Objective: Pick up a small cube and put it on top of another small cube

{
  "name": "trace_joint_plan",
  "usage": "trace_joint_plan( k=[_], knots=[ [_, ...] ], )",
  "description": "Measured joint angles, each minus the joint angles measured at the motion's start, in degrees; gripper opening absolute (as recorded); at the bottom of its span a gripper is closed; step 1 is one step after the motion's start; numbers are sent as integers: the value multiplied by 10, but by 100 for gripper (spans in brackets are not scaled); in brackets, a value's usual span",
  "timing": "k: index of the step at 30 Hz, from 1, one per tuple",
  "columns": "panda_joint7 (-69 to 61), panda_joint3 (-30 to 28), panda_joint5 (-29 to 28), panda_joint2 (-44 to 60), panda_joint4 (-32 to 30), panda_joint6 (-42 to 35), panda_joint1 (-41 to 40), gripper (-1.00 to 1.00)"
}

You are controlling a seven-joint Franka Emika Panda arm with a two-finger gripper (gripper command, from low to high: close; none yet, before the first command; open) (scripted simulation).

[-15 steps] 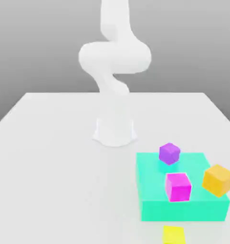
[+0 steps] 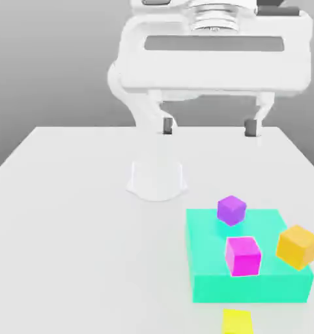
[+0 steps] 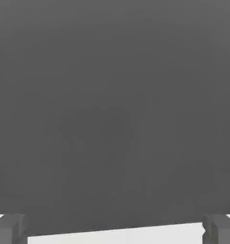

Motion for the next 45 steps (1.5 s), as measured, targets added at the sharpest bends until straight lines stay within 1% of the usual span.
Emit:
trace_joint_plan(
  k=[7, 13, 18, 19, 26, 30, 33, 37, 40, 42, 43, 45],
  knots=[
    [67, 12, -28, 146, -3, 45, 22, 0],
    [111, 14, -33, 269, -6, 85, 46, 0],
    [138, -12, -58, 372, 12, 155, 72, 0],
    [140, -17, -61, 384, 15, 165, 75, -100],
    [141, -15, -61, 383, 14, 164, 74, -100],
    [122, 6, -36, 312, -2, 109, 58, -100],
    [122, 33, -14, 251, -20, 68, 70, -100],
    [125, 72, 20, 169, -47, 15, 97, -100],
    [126, 98, 49, 107, -67, -24, 137, -100],
    [127, 105, 69, 66, -81, -50, 167, -100],
    [131, 105, 68, 64, -87, -46, 172, -100],
    [145, 102, 53, 88, -97, -14, 171, -100]
  ],
)
